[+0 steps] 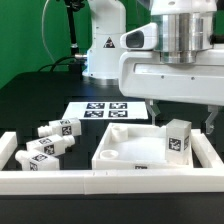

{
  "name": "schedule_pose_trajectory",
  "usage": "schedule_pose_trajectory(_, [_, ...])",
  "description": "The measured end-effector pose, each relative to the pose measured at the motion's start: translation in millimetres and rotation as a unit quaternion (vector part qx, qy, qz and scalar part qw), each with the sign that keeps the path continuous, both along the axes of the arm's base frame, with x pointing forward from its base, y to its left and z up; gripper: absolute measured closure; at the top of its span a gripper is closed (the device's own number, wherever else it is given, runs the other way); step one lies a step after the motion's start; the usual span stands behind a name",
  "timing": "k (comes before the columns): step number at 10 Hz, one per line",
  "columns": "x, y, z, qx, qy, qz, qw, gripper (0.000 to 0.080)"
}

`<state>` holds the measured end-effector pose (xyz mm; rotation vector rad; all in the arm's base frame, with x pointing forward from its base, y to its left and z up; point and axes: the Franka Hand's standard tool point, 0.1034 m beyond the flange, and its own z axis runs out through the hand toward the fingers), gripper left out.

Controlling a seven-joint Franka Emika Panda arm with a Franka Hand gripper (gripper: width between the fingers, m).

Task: Assemble one leg

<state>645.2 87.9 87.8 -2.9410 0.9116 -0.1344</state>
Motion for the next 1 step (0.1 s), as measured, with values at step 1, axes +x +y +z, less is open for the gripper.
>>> schedule_pose_trajectory(1, [0.0, 0.0, 0.0, 0.000, 0.000, 0.000, 1.000, 0.0153])
